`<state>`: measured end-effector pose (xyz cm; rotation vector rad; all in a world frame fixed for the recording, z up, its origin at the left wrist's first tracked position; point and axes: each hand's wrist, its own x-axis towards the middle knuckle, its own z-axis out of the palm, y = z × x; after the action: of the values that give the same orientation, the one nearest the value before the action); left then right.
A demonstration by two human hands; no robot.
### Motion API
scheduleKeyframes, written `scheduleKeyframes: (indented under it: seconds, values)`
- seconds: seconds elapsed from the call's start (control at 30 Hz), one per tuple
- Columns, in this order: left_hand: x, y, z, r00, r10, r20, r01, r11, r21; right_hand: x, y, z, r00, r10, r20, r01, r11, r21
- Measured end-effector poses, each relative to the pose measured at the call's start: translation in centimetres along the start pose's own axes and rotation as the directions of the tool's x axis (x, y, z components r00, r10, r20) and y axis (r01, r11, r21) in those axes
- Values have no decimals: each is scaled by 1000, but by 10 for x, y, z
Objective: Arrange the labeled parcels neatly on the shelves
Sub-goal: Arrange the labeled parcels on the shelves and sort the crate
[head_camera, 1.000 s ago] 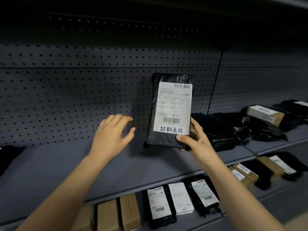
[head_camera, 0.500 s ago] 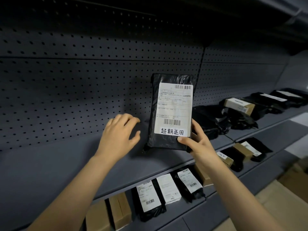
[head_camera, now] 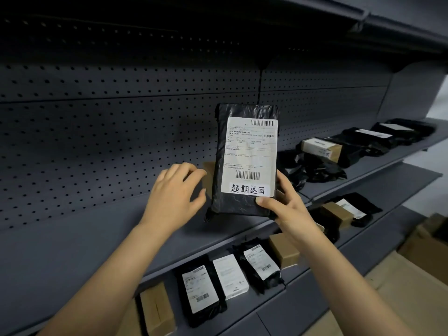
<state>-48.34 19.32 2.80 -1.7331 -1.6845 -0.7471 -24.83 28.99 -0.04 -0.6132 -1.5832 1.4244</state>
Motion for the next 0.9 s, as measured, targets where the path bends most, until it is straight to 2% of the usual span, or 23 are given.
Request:
scheduleKeyframes:
  seconds: [0.2,0.5,0.73,0.9]
  values:
    - [37,79,20,998,60,-11,-60,998,-30,-17,-15,-81,999,-40,-33,40,999,11]
    - [107,231,82,985,164,-49,-170,975,-144,-55,-34,-247,967,-66,-244,76,997,32]
    - [145,345,140,949,311,-54,-314,908,-278,-103,-31,-360,900,-40,-433,45,999,1]
    - [169,421,194,908,410,-87,-410,825,-389,-130,-27,-431,811,-18,-585,12,1000,-13]
